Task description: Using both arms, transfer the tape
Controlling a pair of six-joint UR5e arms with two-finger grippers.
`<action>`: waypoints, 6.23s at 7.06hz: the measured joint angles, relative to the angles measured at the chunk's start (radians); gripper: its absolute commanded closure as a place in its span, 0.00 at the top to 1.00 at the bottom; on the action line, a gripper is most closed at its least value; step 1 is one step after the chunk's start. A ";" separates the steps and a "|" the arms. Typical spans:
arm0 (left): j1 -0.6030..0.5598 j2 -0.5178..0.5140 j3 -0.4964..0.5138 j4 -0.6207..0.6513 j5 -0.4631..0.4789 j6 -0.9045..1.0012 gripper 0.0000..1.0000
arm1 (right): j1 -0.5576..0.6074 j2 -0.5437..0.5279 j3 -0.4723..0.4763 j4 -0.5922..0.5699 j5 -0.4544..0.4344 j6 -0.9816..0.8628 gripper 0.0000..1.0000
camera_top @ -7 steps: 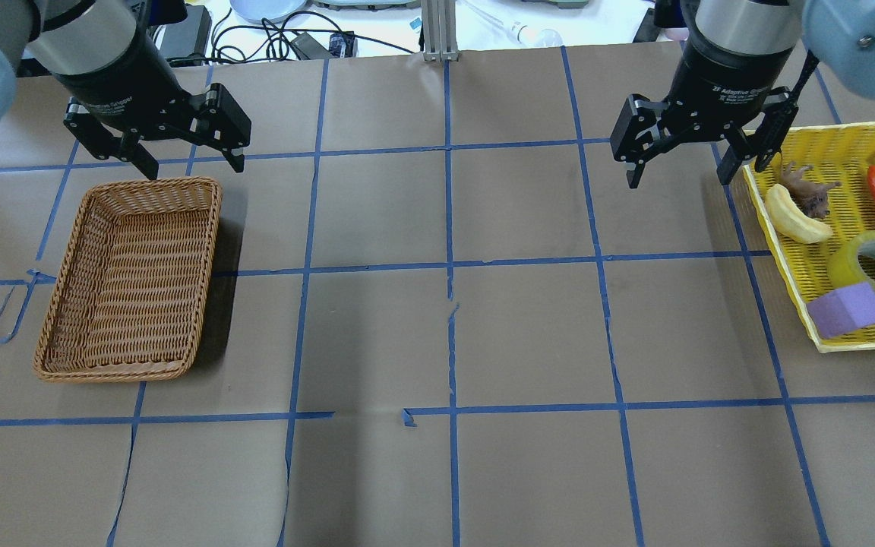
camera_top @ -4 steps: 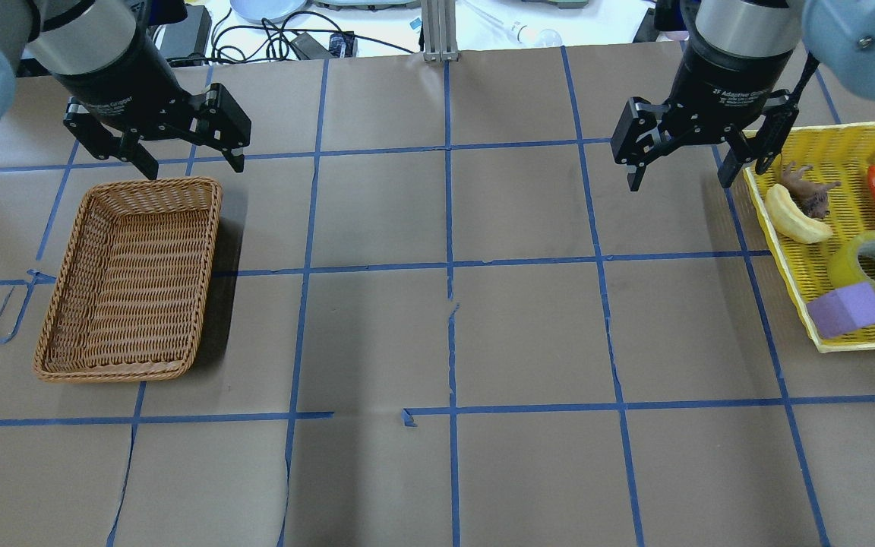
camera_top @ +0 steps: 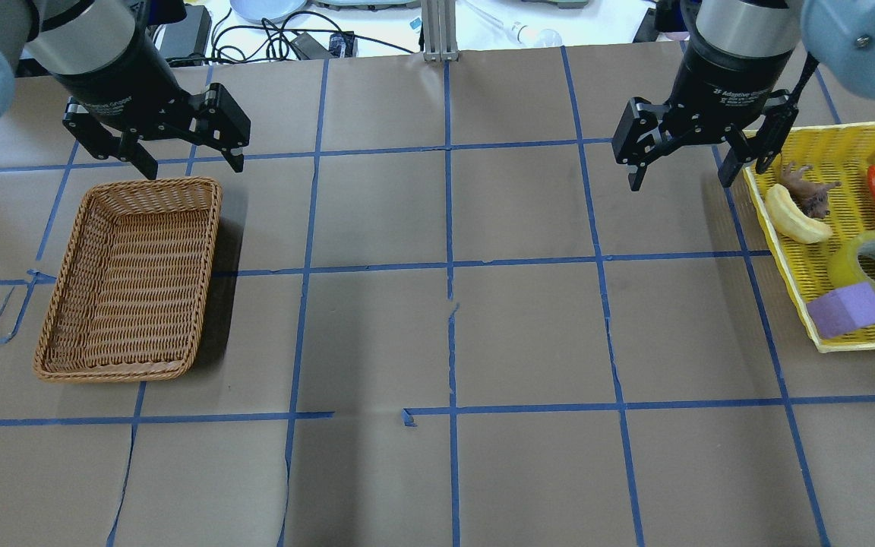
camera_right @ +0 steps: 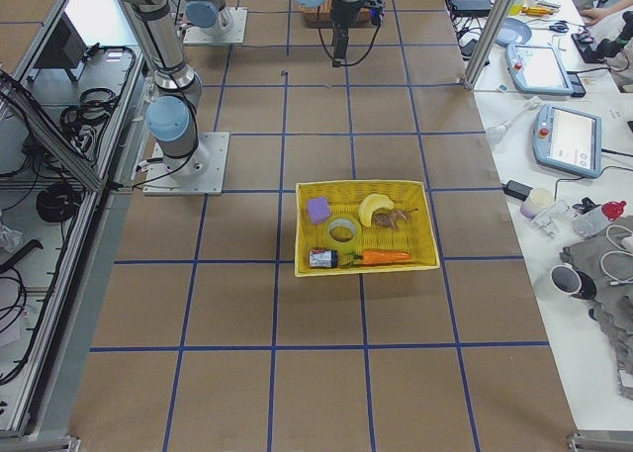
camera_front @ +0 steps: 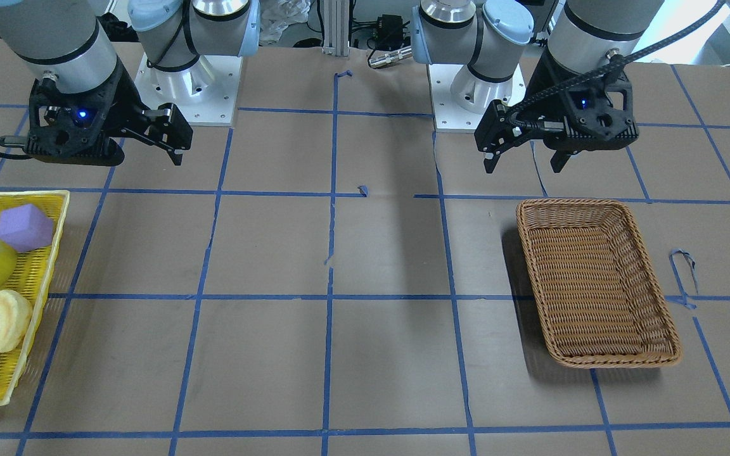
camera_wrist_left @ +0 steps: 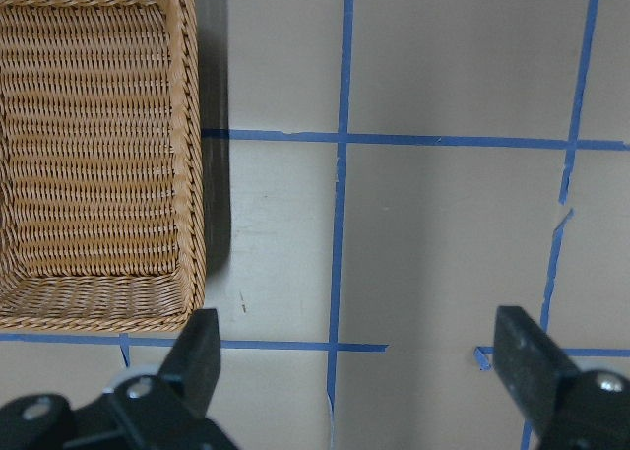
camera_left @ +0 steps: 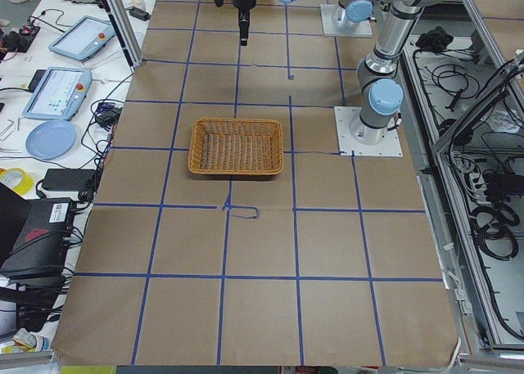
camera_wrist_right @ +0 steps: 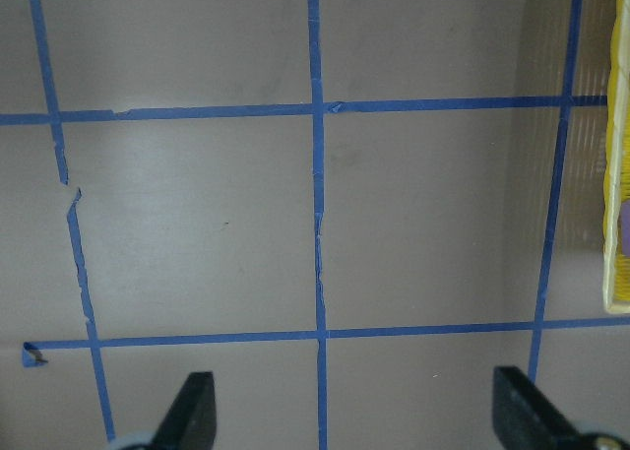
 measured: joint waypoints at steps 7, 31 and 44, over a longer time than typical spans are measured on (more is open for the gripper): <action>0.000 0.000 0.000 0.000 0.000 0.000 1.00 | -0.001 0.002 0.006 0.004 -0.001 0.007 1.00; 0.000 0.003 0.000 -0.002 0.001 0.015 1.00 | -0.578 0.347 0.323 -0.667 -0.225 -0.481 0.00; 0.000 0.007 0.002 -0.001 -0.007 0.011 1.00 | -0.124 0.171 0.196 -0.602 -0.187 -0.110 0.00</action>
